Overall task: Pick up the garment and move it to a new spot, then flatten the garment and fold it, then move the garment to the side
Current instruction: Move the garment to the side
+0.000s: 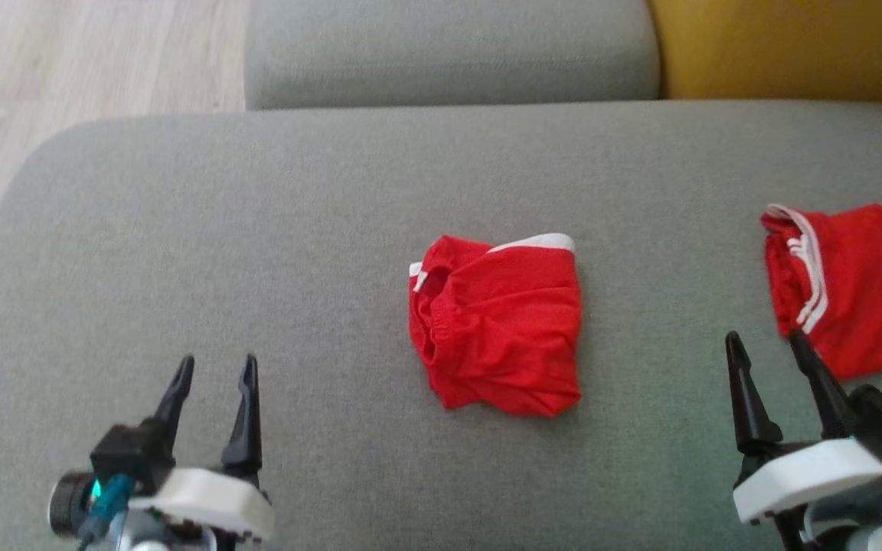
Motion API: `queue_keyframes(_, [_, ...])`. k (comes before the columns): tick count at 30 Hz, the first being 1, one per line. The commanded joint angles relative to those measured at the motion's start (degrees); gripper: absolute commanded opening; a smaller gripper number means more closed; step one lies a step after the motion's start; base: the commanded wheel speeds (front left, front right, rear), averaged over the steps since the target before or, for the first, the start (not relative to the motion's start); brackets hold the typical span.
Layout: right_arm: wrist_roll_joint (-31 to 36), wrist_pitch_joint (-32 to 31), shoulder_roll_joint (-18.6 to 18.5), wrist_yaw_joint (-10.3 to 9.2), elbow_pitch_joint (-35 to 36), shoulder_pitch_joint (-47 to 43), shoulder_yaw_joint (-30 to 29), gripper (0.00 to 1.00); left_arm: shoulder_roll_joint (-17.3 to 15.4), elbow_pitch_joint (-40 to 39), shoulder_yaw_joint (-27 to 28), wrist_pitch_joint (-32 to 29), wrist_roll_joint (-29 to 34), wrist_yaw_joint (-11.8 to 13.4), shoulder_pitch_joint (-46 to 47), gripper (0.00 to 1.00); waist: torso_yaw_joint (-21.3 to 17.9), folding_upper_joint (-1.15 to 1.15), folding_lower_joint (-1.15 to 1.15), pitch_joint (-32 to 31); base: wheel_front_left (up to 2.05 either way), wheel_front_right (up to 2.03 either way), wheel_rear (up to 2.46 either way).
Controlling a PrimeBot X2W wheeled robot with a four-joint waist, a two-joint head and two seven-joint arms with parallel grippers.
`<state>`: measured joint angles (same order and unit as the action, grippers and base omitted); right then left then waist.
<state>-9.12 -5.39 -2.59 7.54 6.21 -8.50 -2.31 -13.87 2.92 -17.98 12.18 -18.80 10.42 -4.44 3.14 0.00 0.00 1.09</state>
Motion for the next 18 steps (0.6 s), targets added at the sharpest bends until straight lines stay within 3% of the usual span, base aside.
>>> queue_keyframes(1, [-0.46,-0.24,-0.33,-0.05,1.15,4.29,1.16,1.0,-0.74,-2.36,1.75,0.68,-0.29,0.08,5.03,1.0,1.15,0.0,0.0,1.8,0.0,0.0,0.0])
queue_keyframes(9, [-1.35,-1.98,-0.33,-0.05,-7.09,12.56,4.7,1.0,0.93,-1.83,0.56,1.77,0.26,-1.4,10.86,1.0,5.06,0.0,0.0,8.13,0.0,0.0,0.0])
queue_keyframes(18, [-5.55,-7.02,-0.31,-0.05,-24.43,19.84,11.47,1.0,3.8,1.43,-0.53,2.69,0.9,-3.47,15.11,1.0,8.31,0.0,0.0,11.35,0.0,0.0,0.0])
